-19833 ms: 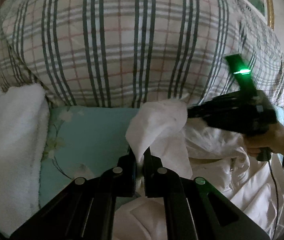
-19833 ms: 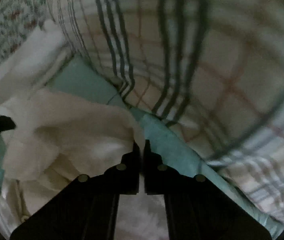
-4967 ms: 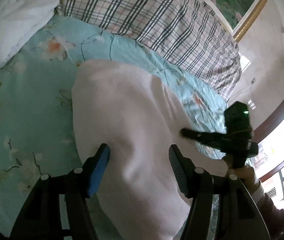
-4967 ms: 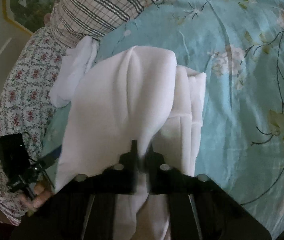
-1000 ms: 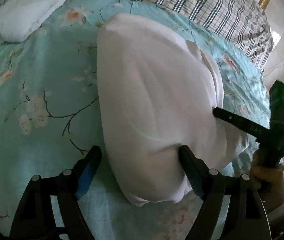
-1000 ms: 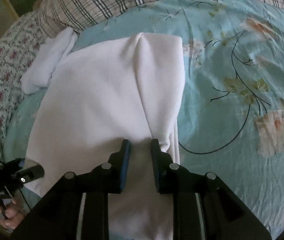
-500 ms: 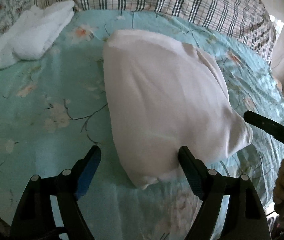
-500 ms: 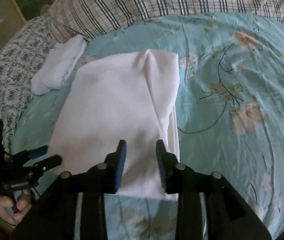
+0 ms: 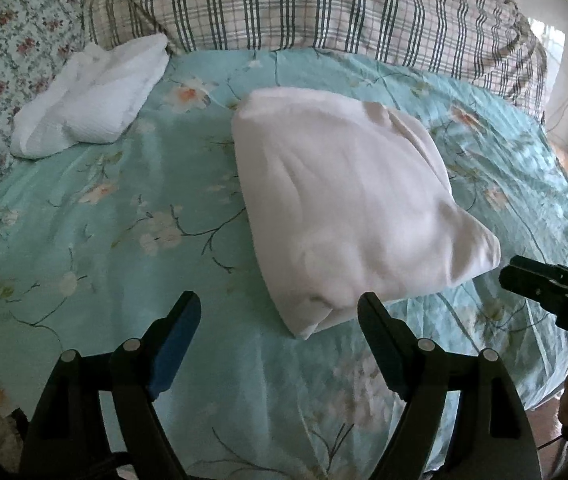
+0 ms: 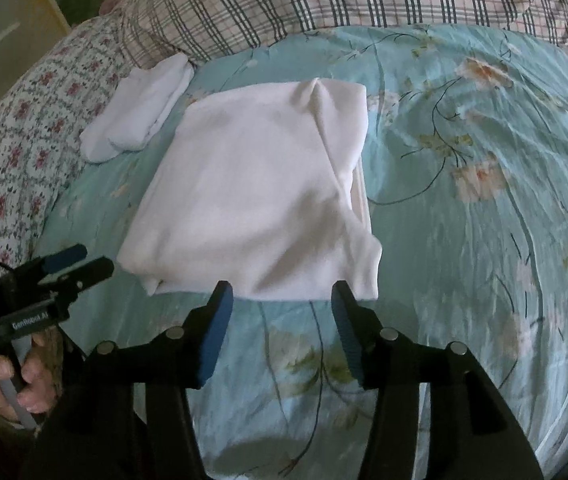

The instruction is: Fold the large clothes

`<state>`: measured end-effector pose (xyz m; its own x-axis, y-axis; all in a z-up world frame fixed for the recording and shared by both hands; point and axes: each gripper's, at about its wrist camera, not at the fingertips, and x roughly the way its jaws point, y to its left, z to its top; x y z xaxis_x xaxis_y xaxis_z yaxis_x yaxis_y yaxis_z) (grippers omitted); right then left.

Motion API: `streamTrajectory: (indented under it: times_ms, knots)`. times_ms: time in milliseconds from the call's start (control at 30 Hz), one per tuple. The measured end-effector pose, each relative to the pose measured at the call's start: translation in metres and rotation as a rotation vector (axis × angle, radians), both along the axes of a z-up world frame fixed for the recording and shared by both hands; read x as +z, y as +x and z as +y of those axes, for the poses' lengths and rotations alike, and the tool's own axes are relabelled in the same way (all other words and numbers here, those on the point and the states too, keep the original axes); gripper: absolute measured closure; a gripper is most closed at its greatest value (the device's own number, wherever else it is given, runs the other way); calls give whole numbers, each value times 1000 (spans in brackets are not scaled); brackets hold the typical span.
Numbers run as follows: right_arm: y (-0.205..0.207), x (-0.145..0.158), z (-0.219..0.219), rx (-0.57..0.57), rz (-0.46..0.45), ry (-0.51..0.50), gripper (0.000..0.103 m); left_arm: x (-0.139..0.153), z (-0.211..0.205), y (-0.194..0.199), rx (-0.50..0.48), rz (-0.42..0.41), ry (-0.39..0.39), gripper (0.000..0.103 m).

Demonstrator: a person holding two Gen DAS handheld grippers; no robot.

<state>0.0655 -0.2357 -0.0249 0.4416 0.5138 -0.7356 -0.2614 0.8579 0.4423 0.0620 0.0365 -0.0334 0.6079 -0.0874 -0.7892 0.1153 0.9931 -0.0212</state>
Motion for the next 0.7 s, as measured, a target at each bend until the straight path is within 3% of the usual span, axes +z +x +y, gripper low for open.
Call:
streamTrajectory:
  times_ms: [333, 500, 633, 700]
  knots:
    - [-16, 2, 1, 17, 1, -25, 43, -2, 10, -9, 1, -3, 28, 21]
    - [-20, 9, 4, 34, -18, -45, 40, 8, 18, -13, 10, -25, -1, 20]
    - [-22, 27, 4, 60, -71, -68, 29, 32, 26, -19, 7, -91, -31, 19]
    - [-22, 40, 2, 74, -109, -66, 21, 47, 29, -23, 0, -136, -33, 8]
